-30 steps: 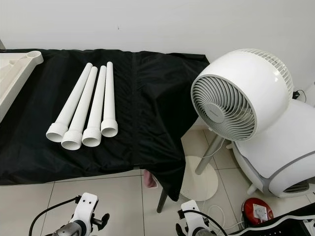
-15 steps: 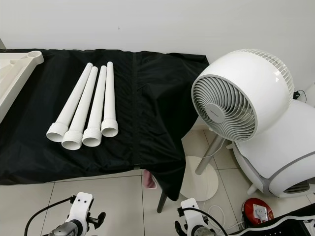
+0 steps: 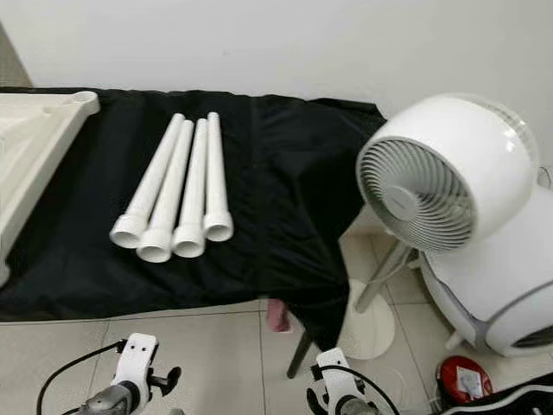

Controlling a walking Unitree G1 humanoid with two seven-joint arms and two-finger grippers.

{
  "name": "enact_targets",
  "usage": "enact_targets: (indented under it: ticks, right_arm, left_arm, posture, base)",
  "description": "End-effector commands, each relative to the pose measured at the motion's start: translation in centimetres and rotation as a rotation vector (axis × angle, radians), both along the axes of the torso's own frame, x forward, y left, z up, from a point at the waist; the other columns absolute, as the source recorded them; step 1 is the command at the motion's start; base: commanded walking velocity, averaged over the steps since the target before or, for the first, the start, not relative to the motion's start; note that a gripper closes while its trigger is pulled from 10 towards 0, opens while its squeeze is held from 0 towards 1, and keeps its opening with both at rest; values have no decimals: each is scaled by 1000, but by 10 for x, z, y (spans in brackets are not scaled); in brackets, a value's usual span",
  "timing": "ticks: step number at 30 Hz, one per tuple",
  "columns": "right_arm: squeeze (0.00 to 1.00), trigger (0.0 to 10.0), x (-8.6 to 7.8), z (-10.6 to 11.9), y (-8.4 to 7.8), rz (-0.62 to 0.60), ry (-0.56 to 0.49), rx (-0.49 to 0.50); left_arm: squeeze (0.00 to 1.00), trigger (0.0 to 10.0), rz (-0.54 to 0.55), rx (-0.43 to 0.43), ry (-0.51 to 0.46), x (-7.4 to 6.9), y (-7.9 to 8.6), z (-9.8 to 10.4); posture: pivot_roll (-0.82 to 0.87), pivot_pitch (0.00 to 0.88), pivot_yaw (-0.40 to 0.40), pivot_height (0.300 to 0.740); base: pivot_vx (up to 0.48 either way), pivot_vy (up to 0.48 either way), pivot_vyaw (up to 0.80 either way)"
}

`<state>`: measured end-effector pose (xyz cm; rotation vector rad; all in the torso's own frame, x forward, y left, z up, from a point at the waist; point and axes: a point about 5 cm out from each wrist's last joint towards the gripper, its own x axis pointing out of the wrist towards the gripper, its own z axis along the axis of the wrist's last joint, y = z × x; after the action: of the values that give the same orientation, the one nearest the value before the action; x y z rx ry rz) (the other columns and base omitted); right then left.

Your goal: Building children table

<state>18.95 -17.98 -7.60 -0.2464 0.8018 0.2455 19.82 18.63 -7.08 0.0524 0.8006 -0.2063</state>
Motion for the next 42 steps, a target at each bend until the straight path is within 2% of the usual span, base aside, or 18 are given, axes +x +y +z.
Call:
enact_targets:
  ticks: [1,31,42]
  right_arm:
    - [0,10000,-9,-4,-5,-7,33,-14]
    - [0,10000,-3,-2,-4,13,27,-19]
    - [0,10000,-1,-1,-4,17,25,-21]
  left_arm:
    - [0,10000,43,39,0,1,-2,-1]
    - [0,10000,37,41,-35,12,-5,5]
    - [0,10000,-12,25,-61,15,-11,7]
  posture:
    - [-71,0,-16,740]
    - [-60,0,-17,740]
    - [-52,0,-27,740]
  base:
    - [0,461,0]
    - [0,461,0]
    - [0,0,0]
